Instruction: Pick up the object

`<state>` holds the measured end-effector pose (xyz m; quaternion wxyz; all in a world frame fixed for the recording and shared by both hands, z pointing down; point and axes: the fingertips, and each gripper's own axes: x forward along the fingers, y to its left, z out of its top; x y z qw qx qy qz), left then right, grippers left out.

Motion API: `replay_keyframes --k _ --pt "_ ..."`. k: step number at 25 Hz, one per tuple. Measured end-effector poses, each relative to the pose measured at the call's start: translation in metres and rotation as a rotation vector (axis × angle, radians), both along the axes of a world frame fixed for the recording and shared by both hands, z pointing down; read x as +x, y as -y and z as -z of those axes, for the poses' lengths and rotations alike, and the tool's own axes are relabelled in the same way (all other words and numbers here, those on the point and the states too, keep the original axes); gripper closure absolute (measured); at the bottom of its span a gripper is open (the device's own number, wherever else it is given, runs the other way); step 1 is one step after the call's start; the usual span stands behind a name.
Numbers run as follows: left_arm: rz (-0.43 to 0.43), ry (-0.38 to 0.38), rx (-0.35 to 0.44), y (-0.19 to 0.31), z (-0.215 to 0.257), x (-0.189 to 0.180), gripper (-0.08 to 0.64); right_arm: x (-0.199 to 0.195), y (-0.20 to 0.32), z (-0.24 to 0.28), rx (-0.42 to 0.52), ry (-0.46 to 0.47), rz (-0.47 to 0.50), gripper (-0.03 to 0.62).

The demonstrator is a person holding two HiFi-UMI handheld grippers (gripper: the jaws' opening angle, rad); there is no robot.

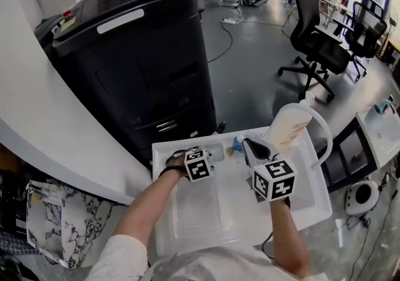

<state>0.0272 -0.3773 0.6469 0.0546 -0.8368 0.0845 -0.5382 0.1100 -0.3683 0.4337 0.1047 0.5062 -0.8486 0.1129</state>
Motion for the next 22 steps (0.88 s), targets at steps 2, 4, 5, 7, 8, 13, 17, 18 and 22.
replay_keyframes --k 2,4,5,7,8,13,17,18,22 --pt "-0.001 0.003 0.002 0.0006 -0.001 0.0009 0.38 0.0015 -0.0002 -0.0025 -0.005 0.0 -0.004 0.589" --pt "0.0 0.002 -0.007 0.0003 -0.0017 0.0011 0.393 0.0024 0.0002 -0.0042 -0.009 0.001 -0.008 0.589" --pt "-0.003 0.005 -0.011 0.0 -0.0022 0.0008 0.394 0.0025 0.0004 -0.0047 -0.01 0.002 -0.009 0.589" --pt "-0.01 0.011 -0.008 -0.0001 -0.003 0.0002 0.399 0.0023 0.0007 -0.0052 -0.011 0.002 -0.011 0.589" --pt "-0.013 0.013 -0.005 -0.0002 -0.0032 0.0001 0.409 0.0022 0.0005 -0.0055 -0.012 0.002 -0.011 0.589" --pt "-0.019 0.022 0.005 -0.0008 -0.0038 0.0004 0.445 0.0028 0.0002 -0.0063 -0.018 0.001 -0.016 0.589" --pt "-0.021 0.024 0.013 -0.0003 -0.0044 0.0008 0.468 0.0045 0.0004 -0.0069 -0.021 0.001 -0.021 0.589" --pt "-0.023 0.025 0.014 -0.0005 -0.0044 0.0012 0.472 0.0049 0.0002 -0.007 -0.021 0.002 -0.022 0.589" --pt "-0.026 0.03 0.015 -0.0013 -0.0058 0.0014 0.481 0.0048 -0.0004 -0.0082 -0.024 0.003 -0.021 0.589"
